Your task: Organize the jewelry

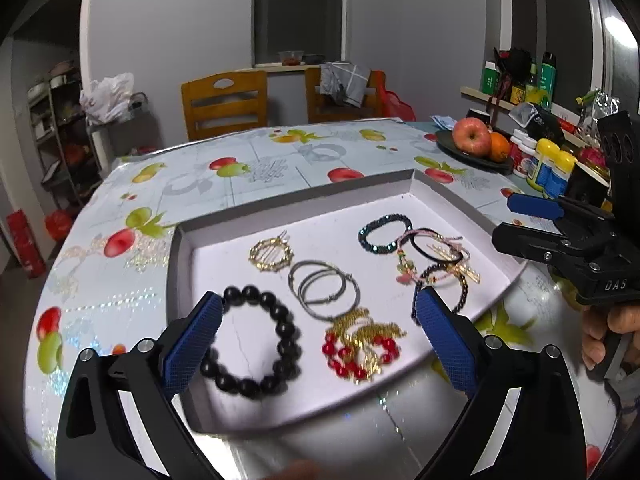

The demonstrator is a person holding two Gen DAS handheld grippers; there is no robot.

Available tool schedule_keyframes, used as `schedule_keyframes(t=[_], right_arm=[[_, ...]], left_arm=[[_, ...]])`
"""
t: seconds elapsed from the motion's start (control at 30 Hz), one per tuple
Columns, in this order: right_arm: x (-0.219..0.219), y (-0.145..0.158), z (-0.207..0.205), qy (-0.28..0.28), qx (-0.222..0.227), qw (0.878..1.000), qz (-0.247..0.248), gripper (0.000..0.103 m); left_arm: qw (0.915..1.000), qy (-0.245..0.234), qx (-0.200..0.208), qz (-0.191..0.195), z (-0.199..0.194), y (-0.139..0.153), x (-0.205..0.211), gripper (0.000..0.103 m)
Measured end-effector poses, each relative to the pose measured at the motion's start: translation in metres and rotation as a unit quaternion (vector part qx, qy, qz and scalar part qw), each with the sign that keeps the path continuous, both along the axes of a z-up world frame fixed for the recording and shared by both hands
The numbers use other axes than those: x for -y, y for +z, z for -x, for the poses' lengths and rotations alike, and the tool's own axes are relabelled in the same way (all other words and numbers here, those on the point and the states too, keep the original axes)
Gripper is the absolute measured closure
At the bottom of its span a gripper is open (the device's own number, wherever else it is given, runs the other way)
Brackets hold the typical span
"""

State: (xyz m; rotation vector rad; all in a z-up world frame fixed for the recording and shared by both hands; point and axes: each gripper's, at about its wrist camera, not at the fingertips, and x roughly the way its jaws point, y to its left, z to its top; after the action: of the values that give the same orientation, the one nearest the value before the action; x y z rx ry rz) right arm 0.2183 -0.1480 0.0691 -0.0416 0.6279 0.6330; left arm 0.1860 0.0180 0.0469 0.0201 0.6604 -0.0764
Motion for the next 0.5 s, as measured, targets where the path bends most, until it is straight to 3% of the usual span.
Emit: schedule_keyframes(t=[0.5], right_arm=[[0.002, -0.007, 0.043, 0.014, 0.007, 1.0, 0.015, 0.006]], left_arm=[[0.9993, 0.033, 0.013, 0.009, 0.044, -0.005, -0.01, 0.005]])
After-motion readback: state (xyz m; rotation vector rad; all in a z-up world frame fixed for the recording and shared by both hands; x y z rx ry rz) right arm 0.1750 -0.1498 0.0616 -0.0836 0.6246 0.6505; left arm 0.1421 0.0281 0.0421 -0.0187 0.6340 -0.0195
